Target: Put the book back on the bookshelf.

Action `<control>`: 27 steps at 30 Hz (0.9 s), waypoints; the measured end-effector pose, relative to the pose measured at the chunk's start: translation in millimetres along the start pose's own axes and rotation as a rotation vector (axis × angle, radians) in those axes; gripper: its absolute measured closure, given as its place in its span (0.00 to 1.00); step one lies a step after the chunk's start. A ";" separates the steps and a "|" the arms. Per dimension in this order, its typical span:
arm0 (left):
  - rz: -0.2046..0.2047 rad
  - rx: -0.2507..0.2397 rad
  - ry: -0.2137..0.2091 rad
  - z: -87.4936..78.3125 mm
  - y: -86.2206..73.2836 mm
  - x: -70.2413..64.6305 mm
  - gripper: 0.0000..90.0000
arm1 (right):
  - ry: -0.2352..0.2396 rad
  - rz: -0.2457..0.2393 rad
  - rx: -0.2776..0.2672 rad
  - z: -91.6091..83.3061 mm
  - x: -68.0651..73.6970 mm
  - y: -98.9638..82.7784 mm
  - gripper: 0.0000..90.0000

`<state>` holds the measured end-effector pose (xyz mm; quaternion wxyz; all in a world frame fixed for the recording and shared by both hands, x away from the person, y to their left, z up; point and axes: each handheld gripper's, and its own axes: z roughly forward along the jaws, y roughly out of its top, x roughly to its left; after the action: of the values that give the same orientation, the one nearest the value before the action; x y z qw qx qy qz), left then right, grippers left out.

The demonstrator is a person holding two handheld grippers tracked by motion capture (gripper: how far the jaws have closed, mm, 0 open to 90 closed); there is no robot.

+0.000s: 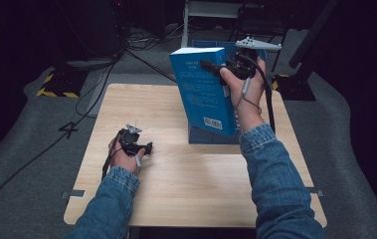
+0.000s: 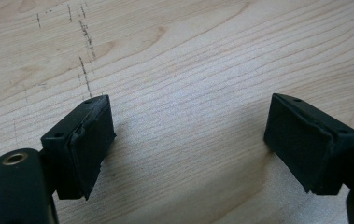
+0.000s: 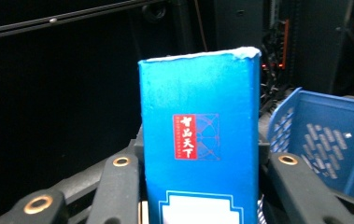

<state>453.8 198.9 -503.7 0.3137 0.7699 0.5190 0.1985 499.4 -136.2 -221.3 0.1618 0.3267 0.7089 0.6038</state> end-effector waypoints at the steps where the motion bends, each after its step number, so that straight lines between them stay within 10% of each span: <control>1: 0.000 0.000 0.000 0.1 0.0 0.0 0.18 | -0.007 0.005 -0.005 0.6 -2.2 1.3 0.68; 27: -0.006 -0.005 -0.001 1.3 0.9 -0.8 0.18 | -0.230 0.172 -0.131 18.6 -68.9 -6.7 0.68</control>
<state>454.9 197.6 -504.1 0.3166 0.7677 0.5205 0.1987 559.7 -168.1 -243.2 0.2104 0.4420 0.6143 0.6189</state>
